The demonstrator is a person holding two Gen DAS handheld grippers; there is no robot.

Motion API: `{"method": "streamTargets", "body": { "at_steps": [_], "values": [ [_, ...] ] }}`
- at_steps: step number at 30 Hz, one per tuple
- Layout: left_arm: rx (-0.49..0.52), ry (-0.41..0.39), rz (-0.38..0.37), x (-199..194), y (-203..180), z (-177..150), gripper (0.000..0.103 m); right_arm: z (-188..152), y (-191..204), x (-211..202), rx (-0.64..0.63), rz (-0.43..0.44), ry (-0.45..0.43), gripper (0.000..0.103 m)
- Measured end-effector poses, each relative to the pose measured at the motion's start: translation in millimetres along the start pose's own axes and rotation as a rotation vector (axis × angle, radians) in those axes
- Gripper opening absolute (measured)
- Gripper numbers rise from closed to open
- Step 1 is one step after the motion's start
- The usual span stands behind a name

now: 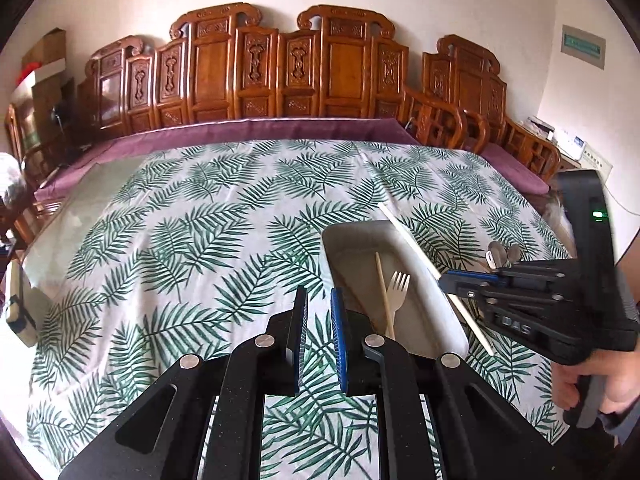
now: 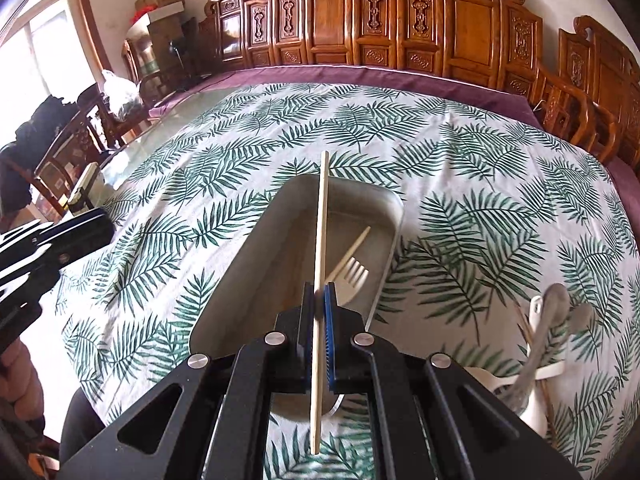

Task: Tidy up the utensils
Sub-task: 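Lower the held chopstick into the grey tray and open the right tool while the left tool withdraws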

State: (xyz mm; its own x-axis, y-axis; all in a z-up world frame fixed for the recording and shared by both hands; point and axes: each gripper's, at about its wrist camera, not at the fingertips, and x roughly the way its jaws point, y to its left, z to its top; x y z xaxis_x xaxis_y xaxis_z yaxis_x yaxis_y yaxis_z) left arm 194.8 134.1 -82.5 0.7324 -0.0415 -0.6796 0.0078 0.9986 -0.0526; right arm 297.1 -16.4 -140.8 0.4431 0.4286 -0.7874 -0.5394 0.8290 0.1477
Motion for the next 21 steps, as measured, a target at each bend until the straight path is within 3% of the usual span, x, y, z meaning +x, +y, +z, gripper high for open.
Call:
{"method": "streamTargets", "body": {
  "at_steps": [21],
  "values": [
    [-0.028,-0.013,0.003,-10,16,-12,0.011,7,12,32,-0.006,-0.034,0.028,0.006]
  ]
}}
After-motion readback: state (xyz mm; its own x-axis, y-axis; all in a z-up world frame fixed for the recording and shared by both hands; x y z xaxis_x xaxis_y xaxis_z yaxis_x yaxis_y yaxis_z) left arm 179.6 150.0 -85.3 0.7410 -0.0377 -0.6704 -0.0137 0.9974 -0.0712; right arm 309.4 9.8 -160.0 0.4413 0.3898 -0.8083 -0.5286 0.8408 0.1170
